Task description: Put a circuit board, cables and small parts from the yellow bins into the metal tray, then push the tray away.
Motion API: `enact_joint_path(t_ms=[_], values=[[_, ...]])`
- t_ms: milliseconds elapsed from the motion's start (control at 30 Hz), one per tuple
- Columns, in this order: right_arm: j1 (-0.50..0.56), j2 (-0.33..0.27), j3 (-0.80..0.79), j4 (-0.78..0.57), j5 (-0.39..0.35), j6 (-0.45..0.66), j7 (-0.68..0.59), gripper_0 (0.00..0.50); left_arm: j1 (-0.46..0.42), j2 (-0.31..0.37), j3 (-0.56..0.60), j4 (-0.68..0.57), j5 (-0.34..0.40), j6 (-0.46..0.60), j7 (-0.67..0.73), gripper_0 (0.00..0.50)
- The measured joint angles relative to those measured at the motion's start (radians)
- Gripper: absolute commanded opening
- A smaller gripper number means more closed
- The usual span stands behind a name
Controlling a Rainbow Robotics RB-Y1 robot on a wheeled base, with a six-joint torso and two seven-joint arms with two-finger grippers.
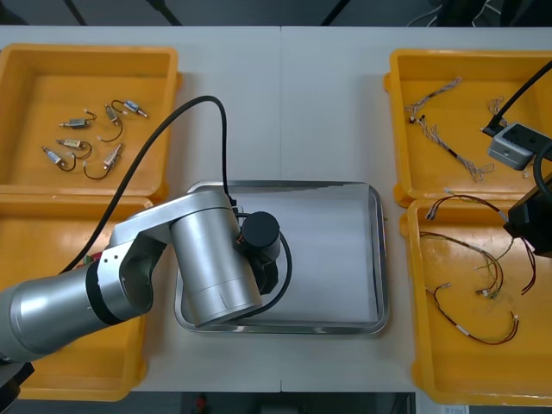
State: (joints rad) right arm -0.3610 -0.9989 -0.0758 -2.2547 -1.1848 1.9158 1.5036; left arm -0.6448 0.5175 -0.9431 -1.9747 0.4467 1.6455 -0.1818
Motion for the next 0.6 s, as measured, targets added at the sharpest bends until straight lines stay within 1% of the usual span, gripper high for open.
enact_joint_path(t_ms=[67, 100, 133, 200, 267, 300, 333, 500, 567, 600], values=[[0.0, 0.0, 0.0, 0.0, 0.0, 0.0, 0.0, 0.0, 0.001, 0.0, 0.0, 0.0, -0.01, -0.001, 0.006, 0.18], [0.0, 0.0, 0.0, 0.0, 0.0, 0.0, 0.0, 0.0, 0.001, 0.0, 0.0, 0.0, -0.015, -0.001, 0.008, 0.223], [0.0, 0.0, 0.0, 0.0, 0.0, 0.0, 0.0, 0.0, 0.001, 0.0, 0.0, 0.0, -0.02, -0.001, 0.009, 0.251], [0.0, 0.0, 0.0, 0.0, 0.0, 0.0, 0.0, 0.0, 0.001, 0.0, 0.0, 0.0, -0.033, -0.003, 0.009, 0.285], [0.0, 0.0, 0.0, 0.0, 0.0, 0.0, 0.0, 0.0, 0.001, 0.0, 0.0, 0.0, -0.044, -0.005, 0.009, 0.343], [0.0, 0.0, 0.0, 0.0, 0.0, 0.0, 0.0, 0.0, 0.001, 0.0, 0.0, 0.0, -0.049, -0.006, 0.009, 0.363], [0.0, 0.0, 0.0, 0.0, 0.0, 0.0, 0.0, 0.0, 0.001, 0.0, 0.0, 0.0, -0.055, -0.006, 0.009, 0.371], [0.0, 0.0, 0.0, 0.0, 0.0, 0.0, 0.0, 0.0, 0.001, 0.0, 0.0, 0.0, -0.073, -0.006, 0.009, 0.477], [0.0, 0.0, 0.0, 0.0, 0.0, 0.0, 0.0, 0.0, 0.001, 0.0, 0.0, -0.005, -0.073, -0.006, 0.009, 0.5], [0.0, 0.0, 0.0, 0.0, 0.0, 0.0, 0.0, 0.0, 0.001, 0.001, 0.0, -0.011, -0.073, -0.005, 0.009, 0.5]])
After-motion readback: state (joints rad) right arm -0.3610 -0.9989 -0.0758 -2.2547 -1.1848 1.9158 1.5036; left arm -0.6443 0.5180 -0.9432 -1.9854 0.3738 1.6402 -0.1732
